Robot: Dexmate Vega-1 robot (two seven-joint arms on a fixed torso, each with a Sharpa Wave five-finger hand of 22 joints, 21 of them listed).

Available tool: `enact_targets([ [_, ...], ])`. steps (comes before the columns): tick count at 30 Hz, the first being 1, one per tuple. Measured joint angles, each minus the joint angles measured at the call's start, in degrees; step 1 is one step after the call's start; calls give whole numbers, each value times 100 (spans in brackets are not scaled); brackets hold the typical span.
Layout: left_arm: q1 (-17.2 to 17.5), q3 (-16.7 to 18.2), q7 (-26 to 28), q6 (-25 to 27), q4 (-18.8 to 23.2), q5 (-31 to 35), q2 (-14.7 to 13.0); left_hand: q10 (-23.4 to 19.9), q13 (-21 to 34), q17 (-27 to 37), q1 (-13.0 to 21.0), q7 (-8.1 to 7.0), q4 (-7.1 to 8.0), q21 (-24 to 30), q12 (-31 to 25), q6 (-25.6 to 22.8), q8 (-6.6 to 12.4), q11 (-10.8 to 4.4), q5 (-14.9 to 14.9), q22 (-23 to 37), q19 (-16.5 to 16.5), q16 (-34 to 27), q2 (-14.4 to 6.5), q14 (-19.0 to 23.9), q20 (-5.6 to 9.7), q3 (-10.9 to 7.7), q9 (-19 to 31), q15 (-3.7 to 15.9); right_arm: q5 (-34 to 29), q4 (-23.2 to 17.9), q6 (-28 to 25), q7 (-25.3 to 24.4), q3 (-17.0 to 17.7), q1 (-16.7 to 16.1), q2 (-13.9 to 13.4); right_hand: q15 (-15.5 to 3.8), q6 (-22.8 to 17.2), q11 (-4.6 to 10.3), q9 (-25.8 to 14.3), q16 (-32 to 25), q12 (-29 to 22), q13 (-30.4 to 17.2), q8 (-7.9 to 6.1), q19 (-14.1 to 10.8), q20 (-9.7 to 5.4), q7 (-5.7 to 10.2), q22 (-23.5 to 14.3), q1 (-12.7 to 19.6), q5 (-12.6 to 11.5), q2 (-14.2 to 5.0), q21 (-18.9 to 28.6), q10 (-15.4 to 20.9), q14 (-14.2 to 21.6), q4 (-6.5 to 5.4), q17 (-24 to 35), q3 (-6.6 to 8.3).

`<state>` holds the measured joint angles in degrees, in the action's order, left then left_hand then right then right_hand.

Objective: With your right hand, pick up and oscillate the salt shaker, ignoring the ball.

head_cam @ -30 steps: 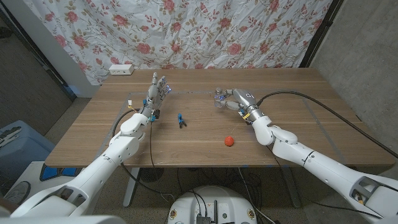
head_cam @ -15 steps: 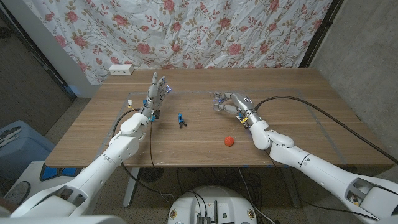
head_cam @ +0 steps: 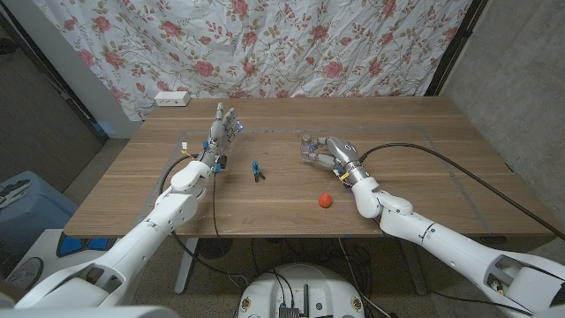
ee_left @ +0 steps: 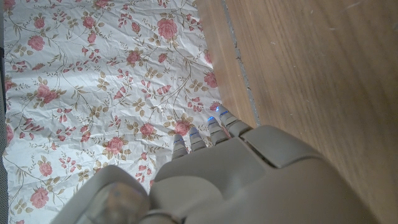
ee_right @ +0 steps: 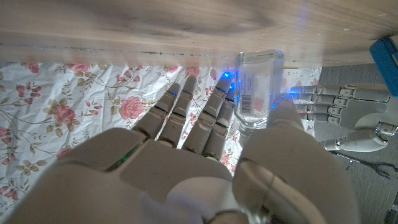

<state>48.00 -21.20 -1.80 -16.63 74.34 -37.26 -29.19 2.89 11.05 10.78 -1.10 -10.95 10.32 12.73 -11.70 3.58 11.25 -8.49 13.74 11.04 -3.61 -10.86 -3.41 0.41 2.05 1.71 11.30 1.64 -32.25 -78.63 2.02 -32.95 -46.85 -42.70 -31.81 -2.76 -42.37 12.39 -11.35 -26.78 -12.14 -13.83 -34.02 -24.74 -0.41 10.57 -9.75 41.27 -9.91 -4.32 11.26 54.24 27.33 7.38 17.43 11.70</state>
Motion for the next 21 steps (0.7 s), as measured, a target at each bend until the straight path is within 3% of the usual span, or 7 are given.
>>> enact_targets([
  [21,0,0,1,0,0,0,0,0,0,0,0,0,0,0,0,0,0,0,0,0,0,0,0,0,0,0,0,0,49,315,48,-195,-157,93,140,0,-21,-1,1,0,9,-1,-2,-22,21,-21,0,21,-28,26,0,-3,0,46,-8,-47],
])
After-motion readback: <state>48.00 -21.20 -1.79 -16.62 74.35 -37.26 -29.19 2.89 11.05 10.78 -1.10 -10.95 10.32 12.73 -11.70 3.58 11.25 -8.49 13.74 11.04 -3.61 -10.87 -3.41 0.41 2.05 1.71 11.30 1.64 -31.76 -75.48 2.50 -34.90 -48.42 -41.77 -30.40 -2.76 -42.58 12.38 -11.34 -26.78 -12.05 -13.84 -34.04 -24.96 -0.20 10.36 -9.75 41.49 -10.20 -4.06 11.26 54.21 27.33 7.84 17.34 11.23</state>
